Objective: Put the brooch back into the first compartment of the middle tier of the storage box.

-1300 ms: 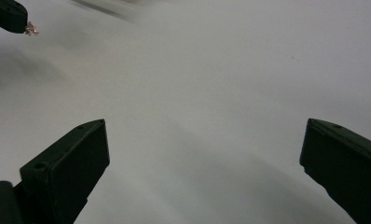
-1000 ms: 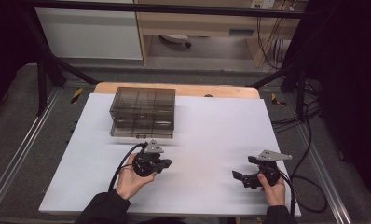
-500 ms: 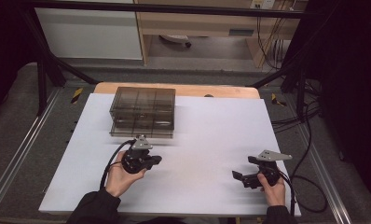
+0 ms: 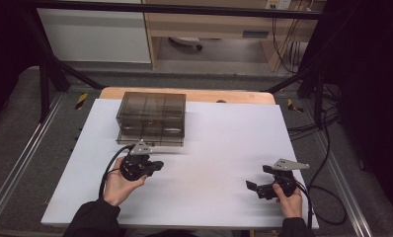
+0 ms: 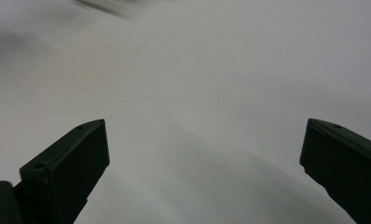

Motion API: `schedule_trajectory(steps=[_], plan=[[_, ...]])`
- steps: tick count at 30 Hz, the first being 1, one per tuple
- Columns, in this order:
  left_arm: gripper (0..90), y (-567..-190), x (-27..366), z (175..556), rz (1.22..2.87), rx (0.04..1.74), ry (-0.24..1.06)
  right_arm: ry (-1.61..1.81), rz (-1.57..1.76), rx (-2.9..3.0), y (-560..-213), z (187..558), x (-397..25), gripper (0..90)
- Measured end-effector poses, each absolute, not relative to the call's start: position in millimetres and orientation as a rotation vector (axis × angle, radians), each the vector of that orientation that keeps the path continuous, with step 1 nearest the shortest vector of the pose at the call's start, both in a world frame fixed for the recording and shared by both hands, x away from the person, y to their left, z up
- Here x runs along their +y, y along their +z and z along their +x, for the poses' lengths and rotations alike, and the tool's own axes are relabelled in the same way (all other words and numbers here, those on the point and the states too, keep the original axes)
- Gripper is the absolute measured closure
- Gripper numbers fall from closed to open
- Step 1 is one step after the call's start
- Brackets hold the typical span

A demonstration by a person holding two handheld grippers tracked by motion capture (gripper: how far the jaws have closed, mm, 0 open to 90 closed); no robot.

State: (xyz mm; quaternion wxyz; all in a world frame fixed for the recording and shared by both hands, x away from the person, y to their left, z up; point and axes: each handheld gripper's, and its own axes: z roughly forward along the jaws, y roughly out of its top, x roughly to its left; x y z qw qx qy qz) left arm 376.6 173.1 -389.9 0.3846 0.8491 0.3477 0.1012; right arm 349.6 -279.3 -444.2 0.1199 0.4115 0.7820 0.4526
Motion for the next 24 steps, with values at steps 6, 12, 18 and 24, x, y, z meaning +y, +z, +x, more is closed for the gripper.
schedule_trajectory(steps=[6,12,18,24], plan=[[88.3,-386.8,181.2,379.2,2.159,0.901,0.273,1.321,1.204,2.287,-444.2,349.5,-279.2,1.7],[88.3,-385.5,189.7,384.5,2.155,0.924,0.284,1.322,1.203,2.287,-444.2,349.5,-279.2,1.7],[88.3,-382.8,197.2,388.8,2.147,0.945,0.297,1.321,1.203,2.288,-444.3,349.6,-279.2,1.7],[88.3,-380.8,204.0,393.7,2.139,0.968,0.309,1.323,1.201,2.286,-444.2,349.6,-279.3,1.7]])
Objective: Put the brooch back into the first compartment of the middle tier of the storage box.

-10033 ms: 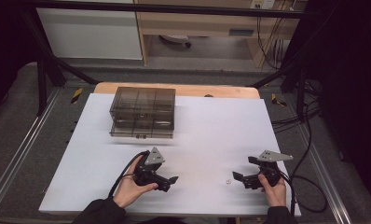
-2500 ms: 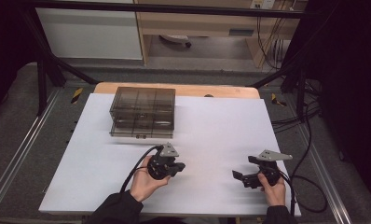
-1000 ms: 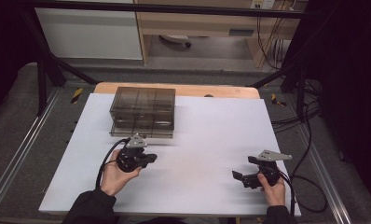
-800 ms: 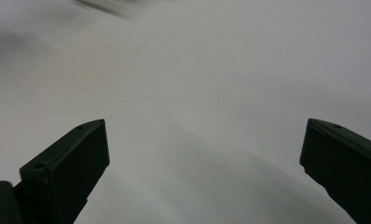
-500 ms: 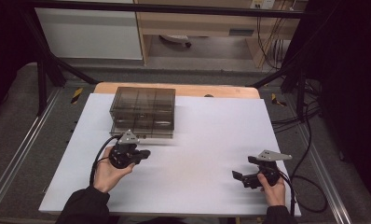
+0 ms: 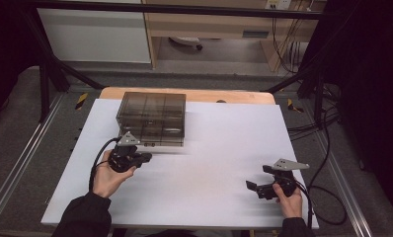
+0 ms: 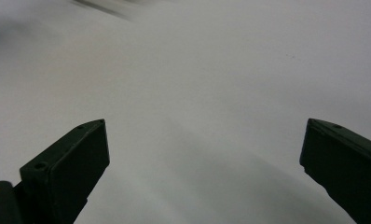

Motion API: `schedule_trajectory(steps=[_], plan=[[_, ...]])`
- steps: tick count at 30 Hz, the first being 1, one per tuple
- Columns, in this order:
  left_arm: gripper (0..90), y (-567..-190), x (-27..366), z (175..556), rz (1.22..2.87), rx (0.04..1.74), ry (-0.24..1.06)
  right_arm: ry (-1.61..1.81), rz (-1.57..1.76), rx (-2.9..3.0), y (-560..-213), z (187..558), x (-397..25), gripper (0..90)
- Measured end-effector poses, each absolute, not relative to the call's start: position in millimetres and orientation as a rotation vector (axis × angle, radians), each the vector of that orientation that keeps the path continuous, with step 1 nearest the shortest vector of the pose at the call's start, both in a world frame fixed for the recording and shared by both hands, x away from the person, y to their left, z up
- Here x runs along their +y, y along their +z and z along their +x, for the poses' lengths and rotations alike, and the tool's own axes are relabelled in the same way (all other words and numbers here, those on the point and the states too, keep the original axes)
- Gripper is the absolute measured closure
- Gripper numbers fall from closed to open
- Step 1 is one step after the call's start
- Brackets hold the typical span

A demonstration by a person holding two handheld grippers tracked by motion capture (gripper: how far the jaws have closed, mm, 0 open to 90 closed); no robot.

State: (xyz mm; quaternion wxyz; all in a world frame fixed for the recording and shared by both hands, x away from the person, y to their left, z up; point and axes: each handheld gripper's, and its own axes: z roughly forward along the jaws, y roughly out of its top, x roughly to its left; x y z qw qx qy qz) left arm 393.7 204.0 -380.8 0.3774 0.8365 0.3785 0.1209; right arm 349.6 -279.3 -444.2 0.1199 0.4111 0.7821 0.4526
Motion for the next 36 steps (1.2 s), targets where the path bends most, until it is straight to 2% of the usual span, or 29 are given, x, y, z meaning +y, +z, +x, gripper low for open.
schedule_trajectory(steps=[36], plan=[[88.3,-361.5,236.3,424.0,2.100,1.063,0.396,1.322,1.202,2.289,-444.3,349.8,-279.5,1.7]])
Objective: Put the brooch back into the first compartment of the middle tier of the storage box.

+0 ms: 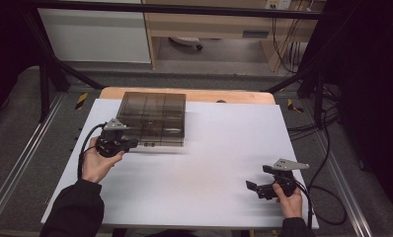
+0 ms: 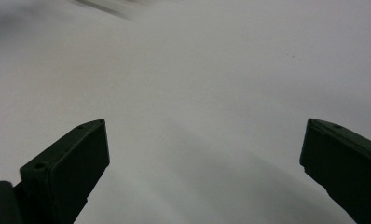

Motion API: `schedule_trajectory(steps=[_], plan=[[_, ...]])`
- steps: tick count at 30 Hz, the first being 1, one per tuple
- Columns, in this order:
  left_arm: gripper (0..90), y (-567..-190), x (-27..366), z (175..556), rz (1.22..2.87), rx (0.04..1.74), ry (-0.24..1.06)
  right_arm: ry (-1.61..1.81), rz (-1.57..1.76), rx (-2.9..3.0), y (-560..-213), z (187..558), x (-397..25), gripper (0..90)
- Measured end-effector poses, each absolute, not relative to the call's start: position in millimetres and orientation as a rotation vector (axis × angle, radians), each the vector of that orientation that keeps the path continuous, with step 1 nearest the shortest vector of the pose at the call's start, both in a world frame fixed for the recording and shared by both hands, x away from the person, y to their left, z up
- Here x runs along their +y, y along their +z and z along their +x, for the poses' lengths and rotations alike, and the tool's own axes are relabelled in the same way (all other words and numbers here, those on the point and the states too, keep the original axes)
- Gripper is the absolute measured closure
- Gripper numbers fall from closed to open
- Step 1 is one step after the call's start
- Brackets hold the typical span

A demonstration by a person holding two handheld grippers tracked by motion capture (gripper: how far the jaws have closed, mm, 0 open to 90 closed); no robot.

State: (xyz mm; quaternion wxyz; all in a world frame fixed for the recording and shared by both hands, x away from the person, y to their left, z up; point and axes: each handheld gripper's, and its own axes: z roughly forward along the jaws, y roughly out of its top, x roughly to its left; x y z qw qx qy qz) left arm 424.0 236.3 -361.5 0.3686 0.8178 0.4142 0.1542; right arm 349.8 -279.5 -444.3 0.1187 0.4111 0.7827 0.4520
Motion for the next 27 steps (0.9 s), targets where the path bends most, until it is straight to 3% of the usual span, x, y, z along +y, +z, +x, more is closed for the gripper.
schedule_trajectory(steps=[27], plan=[[88.3,-358.4,250.6,452.6,2.057,1.150,0.433,1.318,1.204,2.293,-444.4,349.8,-279.4,1.7]])
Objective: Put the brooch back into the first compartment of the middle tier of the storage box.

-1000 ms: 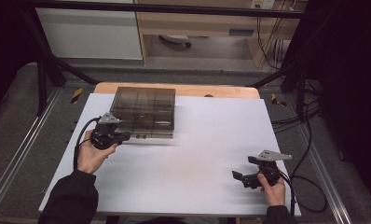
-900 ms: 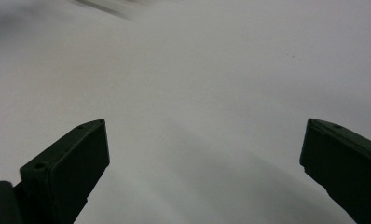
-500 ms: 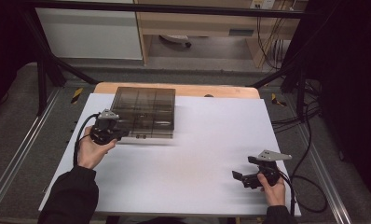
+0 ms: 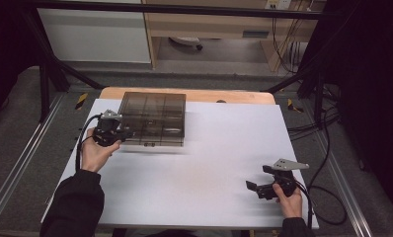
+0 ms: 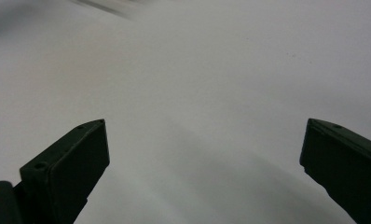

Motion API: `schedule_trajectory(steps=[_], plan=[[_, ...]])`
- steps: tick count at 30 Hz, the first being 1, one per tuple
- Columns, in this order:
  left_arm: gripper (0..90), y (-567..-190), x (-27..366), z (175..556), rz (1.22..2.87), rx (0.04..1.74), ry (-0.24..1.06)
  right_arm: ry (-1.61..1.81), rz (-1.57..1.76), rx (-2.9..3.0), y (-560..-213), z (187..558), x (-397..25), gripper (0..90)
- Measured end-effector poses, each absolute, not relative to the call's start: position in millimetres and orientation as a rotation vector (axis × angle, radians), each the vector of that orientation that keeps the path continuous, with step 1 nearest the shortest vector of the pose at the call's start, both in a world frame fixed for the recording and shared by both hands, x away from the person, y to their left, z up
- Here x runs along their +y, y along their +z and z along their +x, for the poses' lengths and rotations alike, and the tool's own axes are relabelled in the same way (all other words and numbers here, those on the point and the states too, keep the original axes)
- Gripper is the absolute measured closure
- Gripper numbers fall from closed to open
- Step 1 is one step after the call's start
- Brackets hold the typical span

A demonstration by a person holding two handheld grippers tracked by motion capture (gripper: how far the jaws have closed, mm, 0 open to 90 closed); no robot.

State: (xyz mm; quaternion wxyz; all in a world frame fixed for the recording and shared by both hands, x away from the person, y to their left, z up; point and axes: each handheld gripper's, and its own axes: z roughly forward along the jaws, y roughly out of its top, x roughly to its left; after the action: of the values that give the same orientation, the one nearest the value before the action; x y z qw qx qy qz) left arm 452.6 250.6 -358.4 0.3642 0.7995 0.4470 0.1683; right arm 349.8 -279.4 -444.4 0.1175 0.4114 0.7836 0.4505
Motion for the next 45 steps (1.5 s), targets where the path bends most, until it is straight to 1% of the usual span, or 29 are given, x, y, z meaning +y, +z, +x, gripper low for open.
schedule_trajectory(steps=[23,32,45], plan=[[88.3,-379.7,252.6,473.7,2.066,1.202,0.454,1.318,1.202,2.291,-444.5,349.9,-279.8,1.7],[88.2,-388.0,248.7,478.2,2.099,1.213,0.454,1.319,1.200,2.291,-444.4,349.9,-279.7,1.7],[87.3,-396.3,252.2,478.2,2.081,1.232,0.454,1.319,1.201,2.294,-444.3,349.9,-279.6,1.7]])
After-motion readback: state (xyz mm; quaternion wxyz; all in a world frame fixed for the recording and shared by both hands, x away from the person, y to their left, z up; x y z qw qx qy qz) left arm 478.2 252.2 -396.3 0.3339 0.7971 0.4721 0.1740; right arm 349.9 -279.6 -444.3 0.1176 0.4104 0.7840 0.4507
